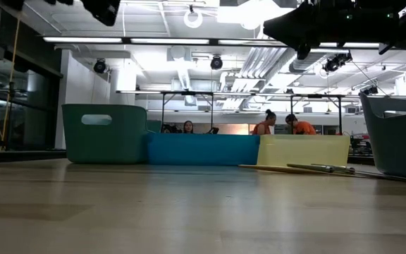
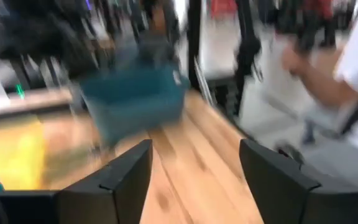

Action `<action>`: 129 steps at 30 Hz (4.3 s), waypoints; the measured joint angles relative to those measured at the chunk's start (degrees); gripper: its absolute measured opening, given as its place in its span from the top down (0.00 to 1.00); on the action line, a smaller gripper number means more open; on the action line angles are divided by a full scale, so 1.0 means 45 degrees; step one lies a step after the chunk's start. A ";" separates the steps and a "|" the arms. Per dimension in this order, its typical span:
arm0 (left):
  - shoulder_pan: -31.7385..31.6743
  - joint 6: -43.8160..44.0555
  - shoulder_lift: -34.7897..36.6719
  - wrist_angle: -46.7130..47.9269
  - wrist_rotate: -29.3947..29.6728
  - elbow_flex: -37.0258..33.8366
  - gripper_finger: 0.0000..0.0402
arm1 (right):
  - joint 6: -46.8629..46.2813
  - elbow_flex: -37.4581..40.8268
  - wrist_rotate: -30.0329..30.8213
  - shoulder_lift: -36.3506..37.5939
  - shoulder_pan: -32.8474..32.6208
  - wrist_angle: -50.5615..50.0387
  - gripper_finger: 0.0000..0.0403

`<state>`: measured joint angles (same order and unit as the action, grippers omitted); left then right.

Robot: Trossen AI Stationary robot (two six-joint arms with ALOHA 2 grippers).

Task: Sort silverware by color (type)
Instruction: Put the blue knife into the green bin

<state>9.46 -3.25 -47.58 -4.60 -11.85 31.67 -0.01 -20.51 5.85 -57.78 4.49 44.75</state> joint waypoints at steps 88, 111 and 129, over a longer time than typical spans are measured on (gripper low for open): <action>0.7736 0.2740 -0.9834 1.3886 0.2740 0.2153 0.92 | -0.0272 0.0000 -0.0003 0.0000 -0.0007 0.0019 0.74; 0.6831 0.2834 -0.8041 1.4398 0.5116 0.4904 0.93 | -0.0277 0.0000 -0.0005 0.0000 -0.0010 0.0019 0.74; 0.1549 -0.2262 -0.6099 -0.1099 0.6318 0.3437 0.93 | -0.0335 0.0005 0.0000 0.0000 -0.0010 -0.0100 0.74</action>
<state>16.43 -13.43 -75.02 -9.54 16.58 47.14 -1.52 -20.49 5.85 -57.78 4.45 44.30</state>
